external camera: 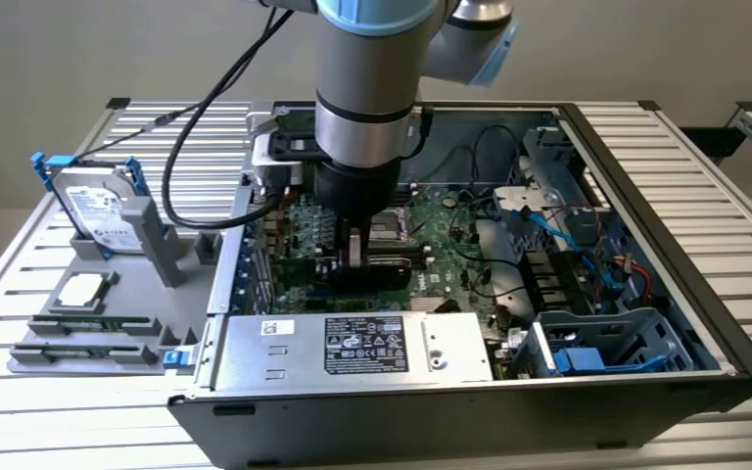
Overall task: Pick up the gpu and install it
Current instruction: 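Insert the gpu into the slot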
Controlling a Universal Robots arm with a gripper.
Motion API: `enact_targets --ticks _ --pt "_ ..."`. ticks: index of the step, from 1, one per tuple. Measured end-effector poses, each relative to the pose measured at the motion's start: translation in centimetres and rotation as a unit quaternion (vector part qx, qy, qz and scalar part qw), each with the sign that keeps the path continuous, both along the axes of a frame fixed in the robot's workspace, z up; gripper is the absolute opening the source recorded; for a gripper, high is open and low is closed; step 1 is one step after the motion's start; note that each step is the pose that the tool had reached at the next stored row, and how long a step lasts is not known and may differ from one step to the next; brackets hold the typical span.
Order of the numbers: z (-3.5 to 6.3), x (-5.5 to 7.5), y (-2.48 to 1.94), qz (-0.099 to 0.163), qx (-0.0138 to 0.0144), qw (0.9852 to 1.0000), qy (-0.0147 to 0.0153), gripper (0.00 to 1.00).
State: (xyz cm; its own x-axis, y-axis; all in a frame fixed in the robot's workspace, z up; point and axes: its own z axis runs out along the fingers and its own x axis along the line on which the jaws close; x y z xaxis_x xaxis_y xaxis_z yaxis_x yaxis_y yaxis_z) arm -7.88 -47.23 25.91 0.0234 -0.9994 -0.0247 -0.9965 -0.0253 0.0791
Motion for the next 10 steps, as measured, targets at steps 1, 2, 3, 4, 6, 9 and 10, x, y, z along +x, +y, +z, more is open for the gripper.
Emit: enact_targets --ticks 1,2,3,4,6,9,10 --pt "0.05 0.02 0.0 0.0 0.0 1.0 0.0008 0.27" --pt "0.14 0.05 0.0 0.0 0.0001 1.0 0.0017 0.27" --pt "0.24 0.07 0.0 0.0 0.0001 1.0 0.0029 0.27" --pt "0.35 0.11 -0.01 0.0 0.0 1.0 0.0042 0.27" --pt "0.54 0.17 -0.01 0.0 0.0001 1.0 0.007 0.27" --pt "0.75 0.34 -0.05 0.0 0.0001 0.9999 0.0122 0.27" --pt "0.77 0.44 -0.07 0.0 0.0003 0.9999 0.0142 0.27"
